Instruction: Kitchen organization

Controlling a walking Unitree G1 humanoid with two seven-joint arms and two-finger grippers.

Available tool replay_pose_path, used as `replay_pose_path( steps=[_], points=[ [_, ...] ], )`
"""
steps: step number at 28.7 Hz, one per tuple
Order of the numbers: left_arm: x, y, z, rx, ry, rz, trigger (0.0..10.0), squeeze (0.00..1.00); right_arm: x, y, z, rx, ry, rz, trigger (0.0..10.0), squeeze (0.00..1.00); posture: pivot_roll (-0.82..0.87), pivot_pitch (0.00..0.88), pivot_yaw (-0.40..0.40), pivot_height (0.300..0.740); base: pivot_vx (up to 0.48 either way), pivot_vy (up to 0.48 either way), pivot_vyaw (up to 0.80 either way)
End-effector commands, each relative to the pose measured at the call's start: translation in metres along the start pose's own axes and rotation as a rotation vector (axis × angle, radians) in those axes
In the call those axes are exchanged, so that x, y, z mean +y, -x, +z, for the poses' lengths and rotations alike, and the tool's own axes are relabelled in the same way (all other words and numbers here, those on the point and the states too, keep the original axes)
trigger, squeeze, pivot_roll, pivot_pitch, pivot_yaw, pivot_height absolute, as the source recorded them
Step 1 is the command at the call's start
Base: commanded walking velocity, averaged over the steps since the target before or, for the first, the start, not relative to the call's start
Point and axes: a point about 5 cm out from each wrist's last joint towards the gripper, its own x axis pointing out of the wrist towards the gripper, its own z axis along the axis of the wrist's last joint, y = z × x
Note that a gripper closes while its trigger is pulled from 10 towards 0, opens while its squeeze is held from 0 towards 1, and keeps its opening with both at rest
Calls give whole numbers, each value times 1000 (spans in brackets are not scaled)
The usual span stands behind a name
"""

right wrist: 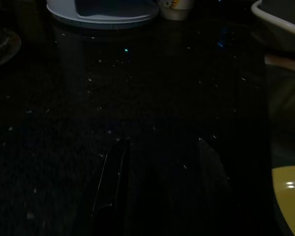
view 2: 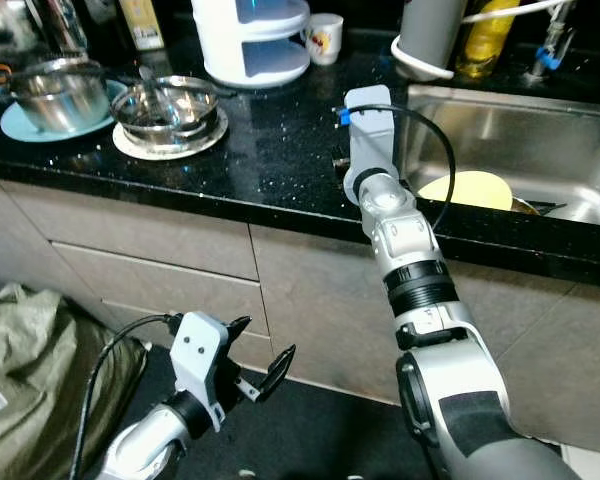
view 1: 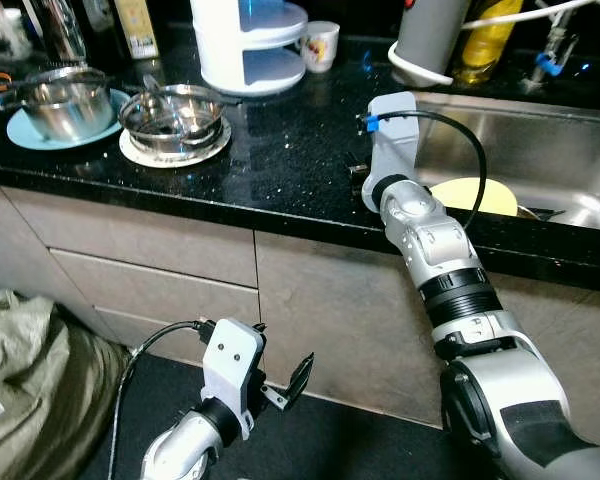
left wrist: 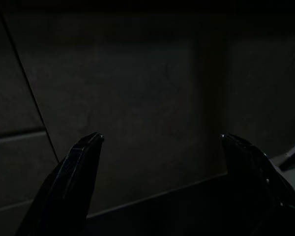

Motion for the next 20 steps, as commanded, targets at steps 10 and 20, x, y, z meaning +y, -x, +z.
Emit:
replay_pose_path(
  steps=[10, 20],
  points=[
    [-12, 21, 3, 28, 45, 29, 10000, 0, -17, -11, 15, -19, -34, -71, 10000, 0, 167, 182, -71, 740, 0, 0, 0],
    [-21, 24, 7, 37, 69, 36, 10000, 0, -64, -11, 28, -35, -57, -247, 10000, 0, 161, 195, -73, 740, 0, 0, 0]
  ],
)
